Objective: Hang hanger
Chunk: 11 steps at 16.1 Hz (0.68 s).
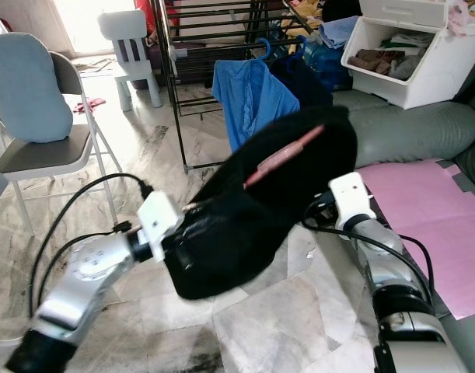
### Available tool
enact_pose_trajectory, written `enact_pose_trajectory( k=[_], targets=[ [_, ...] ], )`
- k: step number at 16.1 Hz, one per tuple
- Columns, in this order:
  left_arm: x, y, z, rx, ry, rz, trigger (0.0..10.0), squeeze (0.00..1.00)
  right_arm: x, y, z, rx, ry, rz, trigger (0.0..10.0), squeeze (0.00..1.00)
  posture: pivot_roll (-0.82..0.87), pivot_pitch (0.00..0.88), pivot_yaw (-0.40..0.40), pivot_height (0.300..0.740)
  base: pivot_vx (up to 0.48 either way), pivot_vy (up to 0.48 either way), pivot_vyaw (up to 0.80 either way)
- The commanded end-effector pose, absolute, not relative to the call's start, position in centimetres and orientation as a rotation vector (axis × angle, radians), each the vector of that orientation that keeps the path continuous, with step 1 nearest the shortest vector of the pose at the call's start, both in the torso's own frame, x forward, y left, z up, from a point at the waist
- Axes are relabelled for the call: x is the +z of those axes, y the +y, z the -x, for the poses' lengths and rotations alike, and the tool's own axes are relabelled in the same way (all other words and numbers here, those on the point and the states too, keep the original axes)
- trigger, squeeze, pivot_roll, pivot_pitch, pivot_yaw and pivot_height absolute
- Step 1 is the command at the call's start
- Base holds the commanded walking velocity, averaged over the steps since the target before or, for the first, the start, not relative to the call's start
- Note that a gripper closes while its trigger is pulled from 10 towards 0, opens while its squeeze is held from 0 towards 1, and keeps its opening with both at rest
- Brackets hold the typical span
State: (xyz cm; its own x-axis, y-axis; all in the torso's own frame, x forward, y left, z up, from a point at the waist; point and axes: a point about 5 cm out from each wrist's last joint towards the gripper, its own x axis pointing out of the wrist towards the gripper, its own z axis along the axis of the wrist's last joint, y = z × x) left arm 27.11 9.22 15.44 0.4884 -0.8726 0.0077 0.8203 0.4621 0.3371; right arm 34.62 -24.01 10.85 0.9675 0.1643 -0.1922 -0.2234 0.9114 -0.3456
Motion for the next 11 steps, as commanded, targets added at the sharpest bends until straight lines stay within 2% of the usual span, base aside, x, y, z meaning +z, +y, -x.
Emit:
enact_pose_trajectory(
  k=[1,5,8,11],
  targets=[
    [16.4,8.8,-26.6,-1.088,-0.231,-0.301,0.0,0.00,12.0,-24.3,-35.0,0.186,0.113,0.458,10.0,0.00,-0.06,0.000,-0.020,0.740,0.000,0.000,0.00],
    [16.0,9.1,-26.5,-1.089,-0.205,-0.308,0.0,0.00,14.8,-24.0,-35.2,0.200,-0.069,0.558,10.0,0.00,-0.06,0.000,-0.015,0.740,0.000,0.000,0.00],
    [15.8,9.2,-26.7,-1.080,-0.187,-0.309,0.0,0.00,14.0,-22.7,-35.0,0.344,-0.001,0.473,10.0,0.00,-0.07,0.000,-0.016,0.740,0.000,0.000,0.00],
    [15.0,10.2,-28.2,-0.957,-0.149,-0.301,0.0,0.00,11.8,-21.5,-32.0,0.594,0.123,0.472,10.0,0.00,-0.08,0.000,-0.017,0.740,0.000,0.000,0.00]
  ],
)
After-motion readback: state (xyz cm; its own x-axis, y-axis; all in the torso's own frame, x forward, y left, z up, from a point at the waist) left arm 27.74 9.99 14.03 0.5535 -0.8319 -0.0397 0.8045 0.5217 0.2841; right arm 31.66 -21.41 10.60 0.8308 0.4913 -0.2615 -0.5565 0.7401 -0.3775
